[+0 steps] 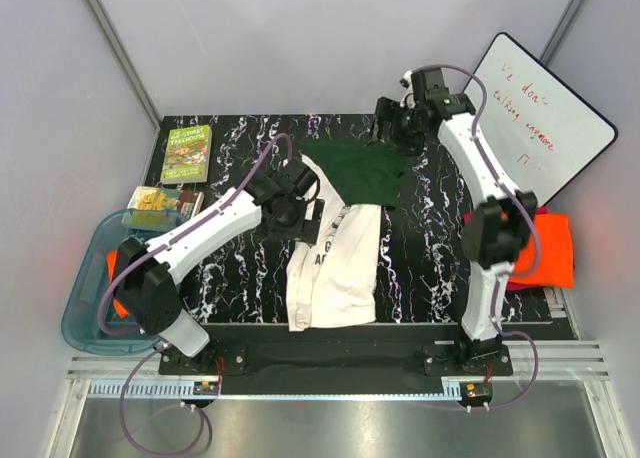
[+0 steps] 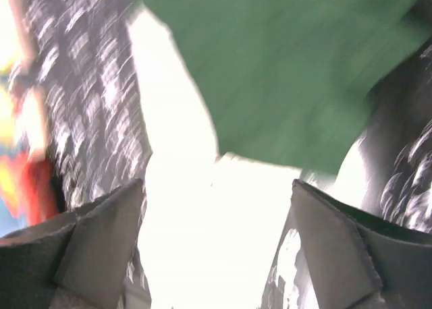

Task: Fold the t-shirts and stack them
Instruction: Fold the tshirt

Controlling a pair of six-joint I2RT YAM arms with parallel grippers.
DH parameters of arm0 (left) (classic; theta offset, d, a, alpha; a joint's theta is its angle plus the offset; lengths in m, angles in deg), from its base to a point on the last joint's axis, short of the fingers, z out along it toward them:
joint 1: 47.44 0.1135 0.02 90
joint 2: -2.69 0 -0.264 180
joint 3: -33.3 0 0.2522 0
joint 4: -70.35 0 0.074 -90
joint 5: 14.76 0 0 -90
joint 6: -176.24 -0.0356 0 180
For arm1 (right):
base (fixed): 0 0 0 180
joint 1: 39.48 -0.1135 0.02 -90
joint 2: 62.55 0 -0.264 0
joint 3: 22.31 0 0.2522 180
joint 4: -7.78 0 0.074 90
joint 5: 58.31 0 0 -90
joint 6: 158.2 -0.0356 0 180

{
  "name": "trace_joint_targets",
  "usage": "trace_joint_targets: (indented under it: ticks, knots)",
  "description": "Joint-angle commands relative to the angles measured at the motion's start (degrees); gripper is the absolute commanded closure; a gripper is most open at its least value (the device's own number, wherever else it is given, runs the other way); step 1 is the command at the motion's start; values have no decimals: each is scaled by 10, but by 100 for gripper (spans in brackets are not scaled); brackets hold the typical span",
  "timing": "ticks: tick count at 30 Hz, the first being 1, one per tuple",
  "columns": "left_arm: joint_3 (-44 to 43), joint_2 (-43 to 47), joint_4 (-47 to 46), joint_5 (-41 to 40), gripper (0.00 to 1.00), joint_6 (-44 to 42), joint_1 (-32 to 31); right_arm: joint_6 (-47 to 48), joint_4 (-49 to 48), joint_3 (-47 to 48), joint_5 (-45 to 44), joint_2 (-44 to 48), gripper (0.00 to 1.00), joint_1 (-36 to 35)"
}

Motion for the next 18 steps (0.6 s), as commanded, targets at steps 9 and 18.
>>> trace_joint_targets:
  ticks: [9,18]
  knots:
    - [58,16,-107,70,1,-16,112,-24,41,-360,8,254,3,-217]
    - [93,-37,-142,217,1,-37,152,-60,60,-416,-42,172,33,-302]
